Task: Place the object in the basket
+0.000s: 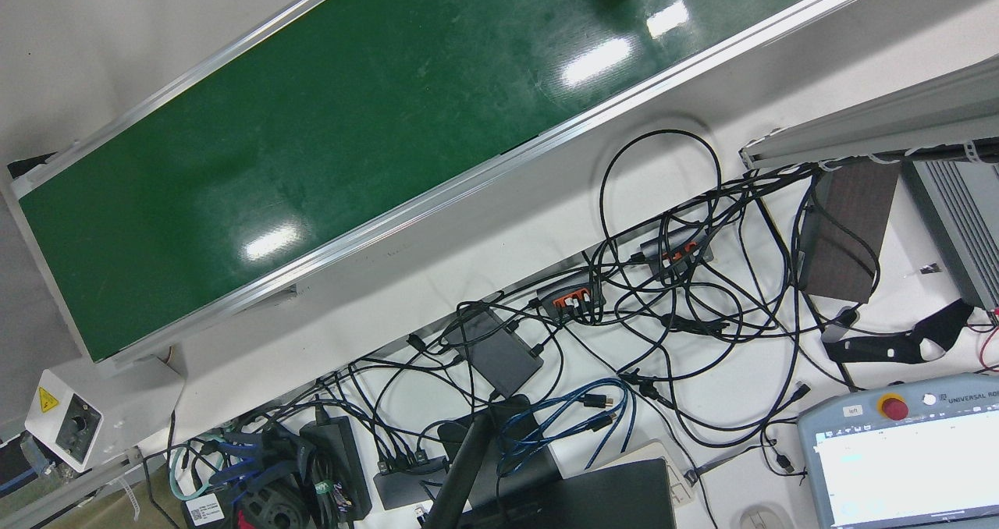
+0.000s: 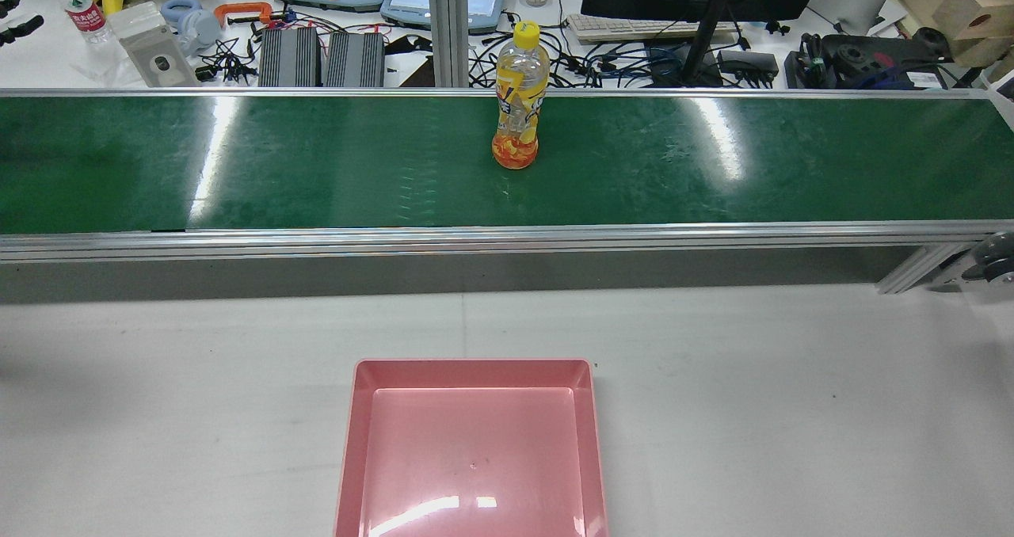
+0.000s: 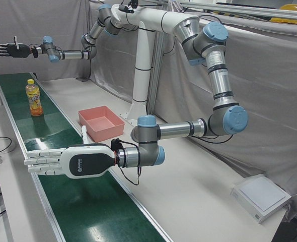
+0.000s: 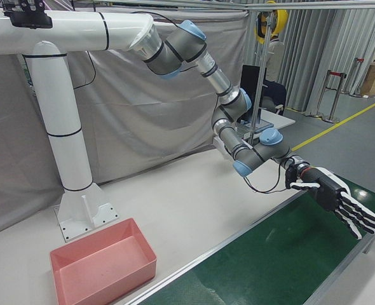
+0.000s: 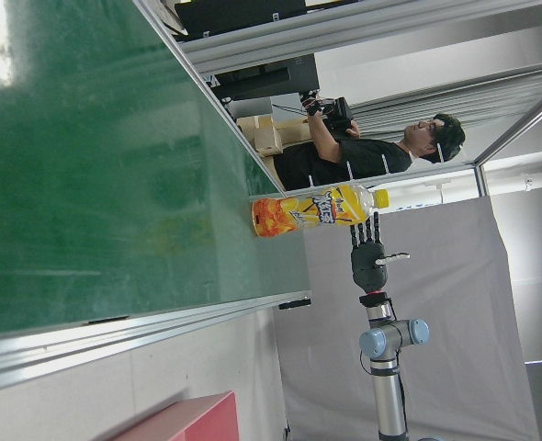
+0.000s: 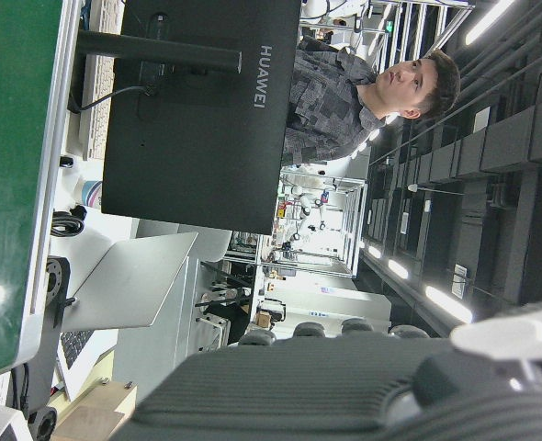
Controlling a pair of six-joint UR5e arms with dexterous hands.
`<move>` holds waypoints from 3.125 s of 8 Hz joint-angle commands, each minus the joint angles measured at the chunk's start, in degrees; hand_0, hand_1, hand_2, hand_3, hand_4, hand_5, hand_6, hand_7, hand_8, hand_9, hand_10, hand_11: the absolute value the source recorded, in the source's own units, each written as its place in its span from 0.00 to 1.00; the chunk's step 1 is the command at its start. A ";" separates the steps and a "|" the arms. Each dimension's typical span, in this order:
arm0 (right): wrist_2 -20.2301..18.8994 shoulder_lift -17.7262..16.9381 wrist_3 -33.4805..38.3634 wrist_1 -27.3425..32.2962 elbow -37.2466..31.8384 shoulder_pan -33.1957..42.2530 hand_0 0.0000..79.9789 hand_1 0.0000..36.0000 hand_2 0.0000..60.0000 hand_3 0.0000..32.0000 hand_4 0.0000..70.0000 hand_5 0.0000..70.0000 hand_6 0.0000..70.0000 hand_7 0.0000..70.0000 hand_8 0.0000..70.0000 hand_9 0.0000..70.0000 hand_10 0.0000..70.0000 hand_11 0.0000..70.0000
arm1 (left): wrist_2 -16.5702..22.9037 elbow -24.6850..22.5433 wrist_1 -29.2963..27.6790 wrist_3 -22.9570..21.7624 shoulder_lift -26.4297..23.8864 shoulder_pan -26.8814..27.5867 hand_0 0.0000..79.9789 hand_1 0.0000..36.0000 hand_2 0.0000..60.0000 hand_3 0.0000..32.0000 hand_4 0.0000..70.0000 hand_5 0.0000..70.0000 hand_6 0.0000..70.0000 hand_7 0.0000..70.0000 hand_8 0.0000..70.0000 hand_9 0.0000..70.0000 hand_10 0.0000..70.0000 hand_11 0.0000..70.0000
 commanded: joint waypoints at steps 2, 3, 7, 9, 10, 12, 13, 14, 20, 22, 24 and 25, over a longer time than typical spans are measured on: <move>0.00 0.00 0.00 0.00 0.00 0.00 0.00 0.00 0.00 0.00 0.00 0.00 0.00 0.00 0.00 0.00 0.00 0.00 | 0.00 -0.07 -0.04 -0.05 0.01 0.01 0.58 0.28 0.00 0.00 0.00 0.05 0.00 0.00 0.00 0.02 0.08 0.14; 0.00 0.00 0.00 0.00 0.00 0.00 0.00 0.00 0.00 0.00 0.00 0.00 0.00 0.00 0.00 0.00 0.00 0.00 | 0.00 -0.07 0.05 -0.05 -0.08 0.01 0.58 0.28 0.00 0.00 0.00 0.05 0.00 0.00 0.00 0.03 0.08 0.14; 0.00 0.00 0.00 0.00 0.00 0.00 0.00 0.00 0.00 0.00 0.00 0.00 0.00 0.00 0.00 0.00 0.00 0.00 | 0.00 -0.42 0.05 -0.32 -0.08 0.09 0.59 0.28 0.00 0.00 0.00 0.05 0.00 0.00 0.00 0.03 0.08 0.14; 0.00 0.00 0.00 0.00 0.00 0.00 0.00 0.00 0.00 0.00 0.00 0.00 0.00 0.00 0.00 0.00 0.00 0.00 | 0.00 -0.42 0.05 -0.49 -0.08 0.01 0.59 0.28 0.00 0.00 0.00 0.05 0.00 0.00 0.00 0.03 0.08 0.14; 0.00 0.00 0.00 0.00 0.00 0.00 0.00 0.00 0.00 0.00 0.00 0.00 0.00 0.00 0.00 0.00 0.00 0.00 | 0.09 -0.50 0.05 -0.75 -0.16 -0.17 0.59 0.28 0.00 0.00 0.00 0.06 0.00 0.00 0.00 0.03 0.08 0.14; 0.00 0.00 0.00 0.00 0.00 0.00 0.00 0.00 0.00 0.00 0.00 0.00 0.00 0.00 0.00 0.00 0.00 0.00 | 0.09 -0.51 0.48 -0.76 -0.43 -0.26 0.59 0.29 0.00 0.00 0.00 0.06 0.00 0.00 0.00 0.03 0.09 0.15; 0.00 0.00 0.00 0.00 0.00 0.00 0.00 0.00 0.00 0.00 0.00 0.00 0.00 0.00 0.00 0.00 0.00 0.00 | 0.09 -0.51 0.49 -0.76 -0.34 -0.43 0.59 0.28 0.00 0.00 0.00 0.06 0.00 0.00 0.00 0.03 0.09 0.15; 0.00 0.00 0.00 0.00 0.00 0.00 0.00 0.00 0.00 0.00 0.00 0.00 0.00 0.00 0.00 0.00 0.00 0.00 | 0.00 -0.51 0.49 -0.84 -0.25 -0.52 0.59 0.28 0.00 0.00 0.00 0.06 0.00 0.00 0.00 0.03 0.09 0.15; 0.00 0.00 0.00 0.00 0.00 0.00 0.00 0.00 0.00 0.00 0.00 0.00 0.00 0.00 0.00 0.00 0.00 0.00 | 0.09 -4.36 4.43 3.37 -0.78 0.88 0.60 0.29 0.00 0.00 0.00 0.06 0.00 0.00 0.02 0.05 0.10 0.17; 0.00 0.00 0.00 0.00 0.00 0.00 0.00 0.00 0.00 0.00 0.00 0.00 0.00 0.00 0.00 0.00 0.00 0.00 | 0.09 -6.21 6.80 4.95 -1.22 1.84 0.60 0.31 0.00 0.00 0.00 0.06 0.00 0.00 0.02 0.05 0.10 0.17; 0.00 0.00 0.00 0.00 0.00 0.00 0.00 0.00 0.00 0.00 0.00 0.00 0.00 0.00 0.00 0.00 0.00 0.00 | -0.17 -6.75 12.58 5.22 -7.77 8.40 0.61 0.31 0.00 0.00 0.00 0.05 0.00 0.00 0.02 0.05 0.11 0.18; 0.00 0.00 0.00 0.00 0.00 0.00 0.00 0.00 0.00 0.00 0.00 0.00 0.00 0.00 0.00 0.00 0.00 0.00 | -0.44 -6.75 15.05 6.70 -10.86 10.01 0.61 0.31 0.00 0.00 0.00 0.05 0.00 0.00 0.02 0.05 0.11 0.19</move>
